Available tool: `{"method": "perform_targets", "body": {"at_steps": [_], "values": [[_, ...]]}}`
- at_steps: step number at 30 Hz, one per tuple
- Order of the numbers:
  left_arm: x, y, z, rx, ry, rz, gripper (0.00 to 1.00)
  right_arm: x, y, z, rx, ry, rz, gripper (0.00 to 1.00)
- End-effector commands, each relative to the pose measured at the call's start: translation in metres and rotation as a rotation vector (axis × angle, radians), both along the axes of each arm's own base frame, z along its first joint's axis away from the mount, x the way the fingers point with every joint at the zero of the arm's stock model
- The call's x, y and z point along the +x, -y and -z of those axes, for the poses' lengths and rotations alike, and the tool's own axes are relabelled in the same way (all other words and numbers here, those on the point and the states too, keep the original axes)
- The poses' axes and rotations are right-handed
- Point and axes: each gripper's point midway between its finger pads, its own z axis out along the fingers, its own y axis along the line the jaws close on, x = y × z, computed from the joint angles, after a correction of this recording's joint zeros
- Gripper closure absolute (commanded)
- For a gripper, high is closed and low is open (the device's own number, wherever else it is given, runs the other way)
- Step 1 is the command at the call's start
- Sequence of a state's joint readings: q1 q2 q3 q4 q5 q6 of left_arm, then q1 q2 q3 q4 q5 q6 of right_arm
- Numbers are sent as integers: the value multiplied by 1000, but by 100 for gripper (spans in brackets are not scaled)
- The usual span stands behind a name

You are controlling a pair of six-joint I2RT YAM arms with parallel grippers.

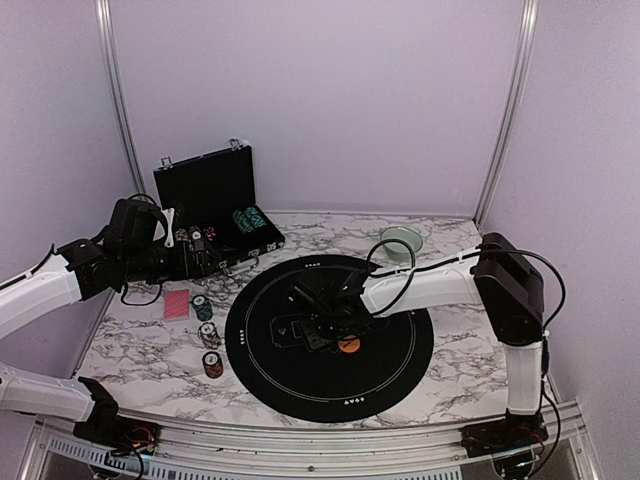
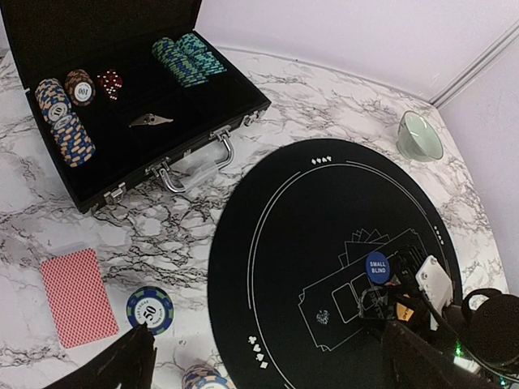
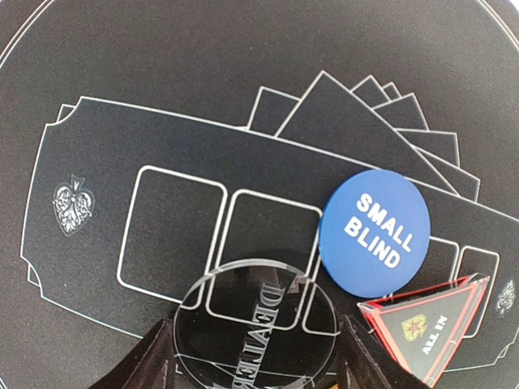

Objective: Distribute texas hold em gaming equipment

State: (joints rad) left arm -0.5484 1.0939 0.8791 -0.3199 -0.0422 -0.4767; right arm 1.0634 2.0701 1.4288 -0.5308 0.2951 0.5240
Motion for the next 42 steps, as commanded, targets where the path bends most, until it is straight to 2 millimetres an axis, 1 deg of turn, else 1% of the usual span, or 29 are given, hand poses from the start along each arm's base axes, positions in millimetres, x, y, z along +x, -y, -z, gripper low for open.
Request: {"method": "perform_targets", "body": {"at_steps": [1,22,32,42], "values": [[-1,-1,4,-3,-12,0,1,-5,-10,0,4,-6,-27,38],[-2,-1,4,-9,-10,1,1,-8,-20,-2,16,-14,-49,40],[-2,-2,3,-9,-8,3,1,-9,-33,-2,23,-14,-76,40],[-1,-2,1,-12,-5,3,1,-4,-47,-1,23,-13,-106,40]]}}
